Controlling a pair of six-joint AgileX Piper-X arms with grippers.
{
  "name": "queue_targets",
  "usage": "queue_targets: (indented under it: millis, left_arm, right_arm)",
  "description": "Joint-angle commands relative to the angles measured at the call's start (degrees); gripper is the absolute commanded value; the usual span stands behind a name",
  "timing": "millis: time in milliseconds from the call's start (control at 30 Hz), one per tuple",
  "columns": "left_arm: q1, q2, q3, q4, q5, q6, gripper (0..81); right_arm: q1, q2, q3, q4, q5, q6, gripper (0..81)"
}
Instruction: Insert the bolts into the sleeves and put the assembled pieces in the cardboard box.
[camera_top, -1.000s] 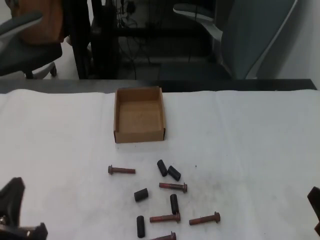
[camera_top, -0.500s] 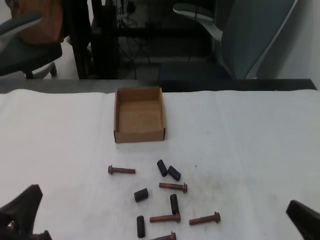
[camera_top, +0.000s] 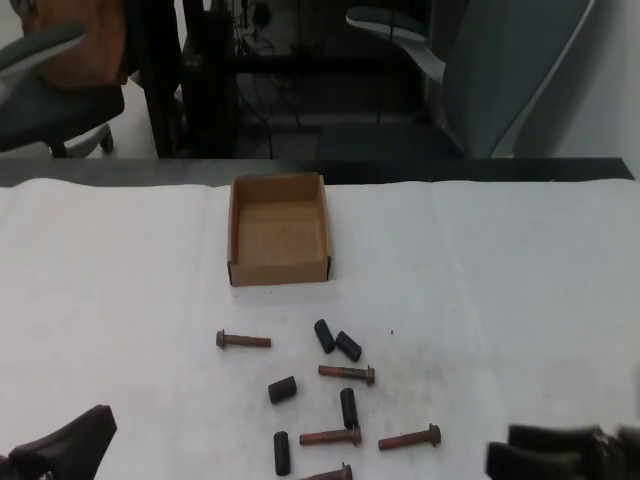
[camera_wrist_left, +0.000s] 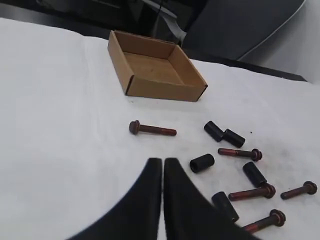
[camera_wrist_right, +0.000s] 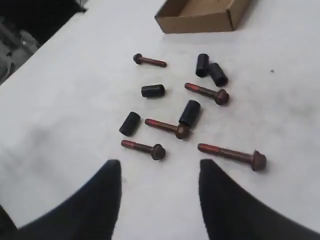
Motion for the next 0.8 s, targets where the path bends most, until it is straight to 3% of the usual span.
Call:
queue_targets:
  millis: [0, 167, 367, 667, 767]
  left_arm:
    - [-0.01, 0.09, -0.74, -0.65, 0.60, -0.36, 1.8]
    - [-0.01, 0.09, -0.74, -0.17, 0.60, -0.36, 1.8]
    - [-0.01, 0.09, -0.74, 1.68, 0.60, -0.36, 1.8]
    - [-0.01, 0.09, -0.74, 7.17, 0.60, -0.36, 1.8]
    - [-0.01, 0.09, -0.74, 7.05, 0.50, 0.51, 1.8]
  right_arm:
    - [5.82, 17.05, -11.19, -0.58, 1.95, -8.77, 47.2]
    - [9.78, 42.48, -30.76, 5.15, 3.49, -24.31, 46.2]
    - [9.95, 62.47, -50.91, 17.85, 13.13, -49.30, 44.4]
    - [12.60, 80.69, -65.14, 20.77, 13.81, -67.01, 44.4]
    - [13.96, 84.45, -67.80, 23.83, 16.96, -69.49, 44.4]
